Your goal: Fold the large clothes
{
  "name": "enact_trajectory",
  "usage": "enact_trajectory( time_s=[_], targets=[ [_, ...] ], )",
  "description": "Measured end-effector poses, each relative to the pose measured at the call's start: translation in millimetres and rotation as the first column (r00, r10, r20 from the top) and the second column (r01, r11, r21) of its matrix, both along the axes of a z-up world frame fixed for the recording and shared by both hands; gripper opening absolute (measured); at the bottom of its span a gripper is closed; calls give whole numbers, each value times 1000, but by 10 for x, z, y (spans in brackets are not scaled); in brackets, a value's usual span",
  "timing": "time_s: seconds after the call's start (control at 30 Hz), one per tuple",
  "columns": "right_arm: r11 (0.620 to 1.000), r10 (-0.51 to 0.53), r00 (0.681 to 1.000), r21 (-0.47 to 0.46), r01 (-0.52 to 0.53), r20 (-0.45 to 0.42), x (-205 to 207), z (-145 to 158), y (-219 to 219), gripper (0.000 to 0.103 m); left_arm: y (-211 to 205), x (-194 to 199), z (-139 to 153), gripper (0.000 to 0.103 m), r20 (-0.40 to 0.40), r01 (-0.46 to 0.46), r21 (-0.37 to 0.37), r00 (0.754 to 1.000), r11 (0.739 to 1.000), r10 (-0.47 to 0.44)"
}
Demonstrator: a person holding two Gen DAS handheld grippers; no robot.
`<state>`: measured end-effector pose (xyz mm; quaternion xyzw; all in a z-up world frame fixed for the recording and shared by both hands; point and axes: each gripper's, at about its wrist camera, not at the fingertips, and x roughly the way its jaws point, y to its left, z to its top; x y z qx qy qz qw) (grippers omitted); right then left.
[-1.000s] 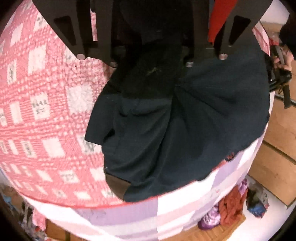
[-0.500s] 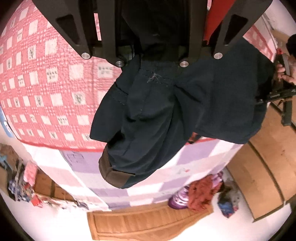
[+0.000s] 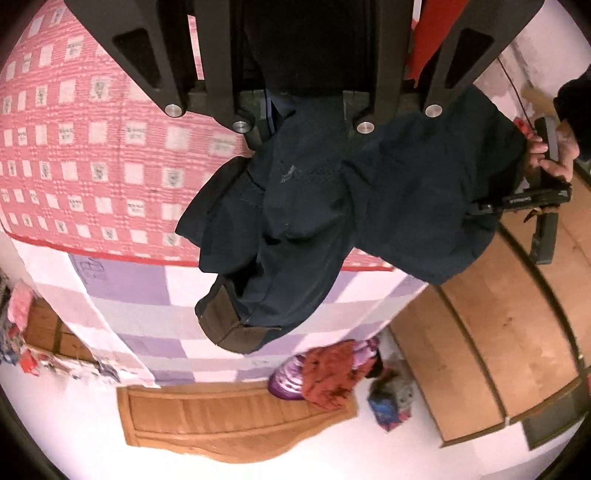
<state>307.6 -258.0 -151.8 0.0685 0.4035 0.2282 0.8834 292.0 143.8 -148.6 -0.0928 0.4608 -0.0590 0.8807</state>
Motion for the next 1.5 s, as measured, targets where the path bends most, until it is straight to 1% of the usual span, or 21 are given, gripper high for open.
enact_trajectory(
  time_s=[0.13, 0.23, 0.3, 0.37, 0.4, 0.43, 0.5, 0.53, 0.63, 0.7, 0.8, 0.87, 0.9, 0.93, 1.03, 1.13, 1.23, 1.3, 1.37, 1.43, 1.5],
  targets=[
    [999, 10, 1000, 47, -11, 17, -265, 74, 230, 23, 425, -284, -68, 16, -4, -30, 6, 1000, 1000, 30],
    [998, -25, 1000, 60, 26, -13, -474, -80, 340, 23, 753, -327, -454, 17, -55, -44, 26, 997, 999, 46],
    [994, -84, 992, 64, 91, -99, -546, -447, 338, 24, 1056, -282, -1037, 19, -153, -56, 34, 986, 998, 61],
    [985, -150, 960, 53, 167, -236, -557, -988, 274, 24, 1253, -247, -1538, 23, -247, -71, 60, 965, 996, 84],
    [975, -212, 935, 1, 222, -285, -583, -1245, 219, 25, 1437, -264, -1816, 28, -270, -91, 22, 958, 996, 94],
    [963, -267, 913, -44, 267, -307, -621, -1415, 145, 28, 1522, -277, -1887, 34, -258, -106, -16, 961, 994, 98],
    [920, -341, 835, 27, 390, -432, -667, -1859, -237, 34, 1617, -290, -1936, 39, -216, -102, -57, 973, 993, 87],
    [915, -356, 831, 22, 403, -428, -700, -1892, -281, 35, 1601, -292, -1928, 41, -201, -78, -44, 977, 996, 67],
    [940, -340, 878, -126, 316, -337, -707, -1752, -69, 37, 1747, -308, -1958, 63, -183, -37, -45, 983, 998, 29],
    [938, -345, 859, -97, 334, -379, -714, -1763, -139, 41, 1934, -327, -1933, 66, -190, -60, -83, 981, 995, 44],
    [892, -450, 805, -158, 423, -387, -791, -1588, -336, 55, 1983, -389, -1744, 67, -172, -60, 21, 983, 998, 62],
    [833, -539, 791, -322, 449, -290, -838, -1356, -308, 55, 1879, -489, -1501, 67, -135, -46, 151, 989, 987, 66],
    [771, -576, 794, -451, 449, -194, -912, -1196, -189, 56, 1840, -563, -1396, 67, -103, -55, 203, 992, 978, 77],
    [753, -559, 821, -487, 442, -120, -1012, -1035, -30, 56, 1815, -598, -1319, 67, -79, -63, 229, 993, 971, 83],
    [795, -452, 892, -463, 392, -22, -1356, -748, 472, 56, 1574, -901, -972, 67, 32, -74, 238, 997, 968, 68],
    [852, -295, 952, -474, 225, -78, -1572, -883, 1141, 56, 1105, -1030, -957, 67, 34, 41, 141, 998, 989, -46],
    [858, -241, 954, -500, 122, -181, -1525, -1330, 1521, 56, 530, -911, -1229, 67, -5, 207, 154, 978, 966, -209],
    [840, -259, 936, -534, 96, -239, -1347, -1656, 1593, 56, 353, -643, -1580, 67, -84, 243, 173, 969, 954, -232],
    [850, -291, 924, -510, 131, -249, -1099, -1800, 1514, 59, 475, -333, -1840, 68, -117, 202, 128, 975, 971, -187],
    [849, -325, 913, -501, 168, -244, -858, -1835, 1385, 71, 746, -63, -1901, 68, -119, 106, 68, 988, 992, -97],
    [834, -380, 901, -499, 236, -209, -666, -1804, 1203, 75, 975, 91, -1906, 68, -118, 44, 51, 992, 998, -37]
  ],
)
